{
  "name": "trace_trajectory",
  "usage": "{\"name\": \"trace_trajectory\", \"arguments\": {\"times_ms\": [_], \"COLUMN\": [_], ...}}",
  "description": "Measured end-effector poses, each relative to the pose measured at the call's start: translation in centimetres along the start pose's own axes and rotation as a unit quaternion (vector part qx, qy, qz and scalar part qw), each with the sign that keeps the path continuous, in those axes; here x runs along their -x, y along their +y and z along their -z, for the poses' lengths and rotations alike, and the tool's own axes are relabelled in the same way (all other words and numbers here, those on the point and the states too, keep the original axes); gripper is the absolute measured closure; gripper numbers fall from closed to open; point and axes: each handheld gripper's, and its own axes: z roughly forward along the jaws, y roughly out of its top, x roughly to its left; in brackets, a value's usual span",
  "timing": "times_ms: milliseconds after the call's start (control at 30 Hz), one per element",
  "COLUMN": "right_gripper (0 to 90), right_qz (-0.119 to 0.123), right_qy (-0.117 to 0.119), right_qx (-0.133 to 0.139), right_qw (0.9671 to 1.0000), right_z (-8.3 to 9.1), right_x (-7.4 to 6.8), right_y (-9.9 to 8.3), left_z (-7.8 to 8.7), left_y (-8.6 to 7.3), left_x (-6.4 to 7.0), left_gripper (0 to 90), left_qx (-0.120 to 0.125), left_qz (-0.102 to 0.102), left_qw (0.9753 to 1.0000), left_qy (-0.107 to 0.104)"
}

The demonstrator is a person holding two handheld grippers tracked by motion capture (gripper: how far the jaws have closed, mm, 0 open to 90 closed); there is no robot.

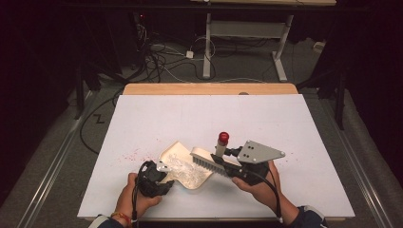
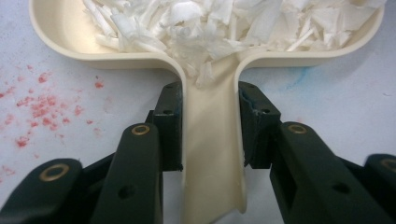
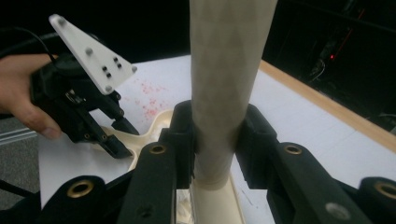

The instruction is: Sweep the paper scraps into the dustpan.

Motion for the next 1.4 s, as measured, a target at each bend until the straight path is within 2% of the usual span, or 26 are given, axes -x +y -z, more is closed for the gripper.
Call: {"name": "trace_trajectory", "arguments": {"times_ms": [67, 167, 500, 600, 667, 767, 867, 1067, 1200, 1400], "right_gripper": [71.3, 71.2, 71.2, 71.2, 71.2, 71.2, 71.2, 71.2, 71.2, 71.2], "right_qz": [-0.003, -0.010, -0.008, -0.005, -0.013, -0.018, -0.019, -0.033, -0.037, -0.035], "right_qy": [-0.005, -0.001, -0.001, -0.007, -0.013, -0.019, -0.033, -0.049, -0.054, -0.058], "right_qx": [0.011, 0.009, -0.025, -0.033, -0.032, -0.035, -0.041, -0.048, -0.049, -0.056], "right_qw": [0.9999, 0.9999, 0.9996, 0.9994, 0.9993, 0.9990, 0.9984, 0.9971, 0.9966, 0.9962], "right_z": [0.9, 1.6, 4.1, 5.0, 5.6, 6.6, 7.7, 9.6, 10.7, 11.9], "right_x": [0.1, 0.5, 1.3, 1.9, 2.3, 3.0, 3.7, 5.1, 5.8, 6.2], "right_y": [0.3, 0.3, -1.6, -2.1, -2.4, -2.7, -3.1, -4.1, -4.1, -4.2], "left_z": [0.0, -0.1, -0.1, 0.0, 0.1, 0.3, 0.3, 0.5, 0.7, 1.2], "left_y": [0.0, 0.1, 0.1, 0.0, -0.1, -0.2, -0.4, -0.5, -0.6, -0.8], "left_x": [0.0, -0.1, -0.4, -0.4, -0.5, -0.6, -0.9, -1.5, -1.7, -2.5], "left_gripper": [63.2, 63.2, 63.2, 63.2, 63.2, 63.2, 63.2, 63.3, 63.2, 63.2], "left_qx": [0.001, 0.001, 0.006, 0.008, 0.010, 0.011, 0.014, 0.019, 0.022, 0.031], "left_qz": [0.004, 0.005, 0.011, 0.013, 0.015, 0.005, 0.015, 0.023, 0.026, 0.037], "left_qw": [1.0000, 1.0000, 0.9999, 0.9999, 0.9998, 0.9999, 0.9998, 0.9995, 0.9993, 0.9986], "left_qy": [-0.001, 0.000, -0.001, 0.001, 0.003, 0.010, 0.007, 0.013, 0.016, 0.022]}}
